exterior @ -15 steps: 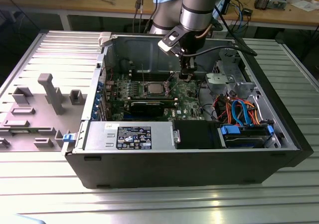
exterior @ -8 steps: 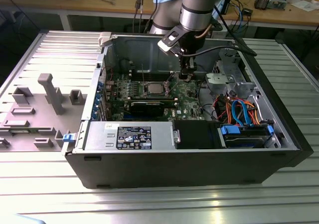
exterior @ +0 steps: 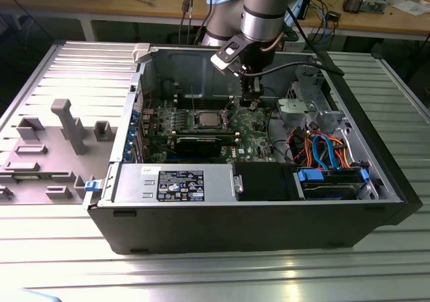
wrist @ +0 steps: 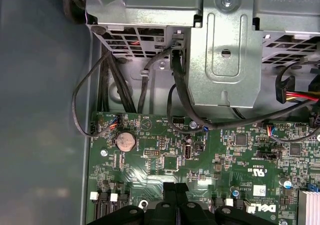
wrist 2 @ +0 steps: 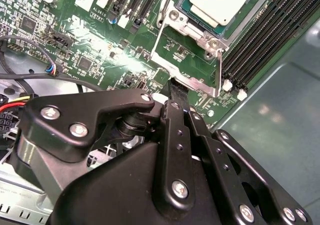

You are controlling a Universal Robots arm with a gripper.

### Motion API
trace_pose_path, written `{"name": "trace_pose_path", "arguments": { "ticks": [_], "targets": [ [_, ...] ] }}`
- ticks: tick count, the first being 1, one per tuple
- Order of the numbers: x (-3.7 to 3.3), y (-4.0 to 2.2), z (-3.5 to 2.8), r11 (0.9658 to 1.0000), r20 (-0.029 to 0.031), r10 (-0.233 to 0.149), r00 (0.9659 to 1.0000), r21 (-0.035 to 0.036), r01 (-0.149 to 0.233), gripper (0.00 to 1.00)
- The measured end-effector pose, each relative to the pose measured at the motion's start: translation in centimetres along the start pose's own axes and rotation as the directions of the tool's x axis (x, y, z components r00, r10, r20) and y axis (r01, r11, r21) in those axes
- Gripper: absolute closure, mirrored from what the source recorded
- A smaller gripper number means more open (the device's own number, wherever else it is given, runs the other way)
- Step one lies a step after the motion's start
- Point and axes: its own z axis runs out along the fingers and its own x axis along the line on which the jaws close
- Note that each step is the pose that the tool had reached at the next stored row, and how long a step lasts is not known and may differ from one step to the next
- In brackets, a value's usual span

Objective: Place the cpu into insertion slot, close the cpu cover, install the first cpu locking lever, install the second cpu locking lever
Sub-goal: 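Close the cpu cover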

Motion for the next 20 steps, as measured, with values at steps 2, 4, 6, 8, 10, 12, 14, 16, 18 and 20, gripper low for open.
{"name": "trace_pose_path", "arguments": {
  "ticks": [2,4,6,8,10,12,14,16,18,20],
  "targets": [
    [0.0,-0.08,0.0,1.0,0.0001,0.0,1.0,0.0,0.0,0.89],
    [0.01,-0.17,0.0,1.0,0.0001,0.0,1.0,0.0,0.0,0.89],
    [0.01,-0.24,0.0,1.0,0.0,0.0,1.0,0.0,0.0,0.89],
    [0.02,-0.36,0.0,1.0,0.0,0.0,1.0,0.0,0.0,0.89],
    [0.03,-0.45,0.0,1.0,0.0,0.0,1.0,0.0,0.0,0.89],
    [0.04,-0.66,0.0,1.0,0.0,0.0,1.0,0.0,0.0,0.89],
    [0.08,-1.45,0.01,1.0,0.0,0.0,1.0,0.0,0.0,0.89],
    [0.08,-1.49,0.02,1.0,0.0,0.0,1.0,0.0,0.0,0.89],
    [0.09,-1.56,0.02,1.0,0.0,0.0,1.0,0.0,0.0,0.89],
    [0.09,-1.64,0.02,1.0,0.0,0.0,1.0,0.0,0.0,0.89]
  ]
}}
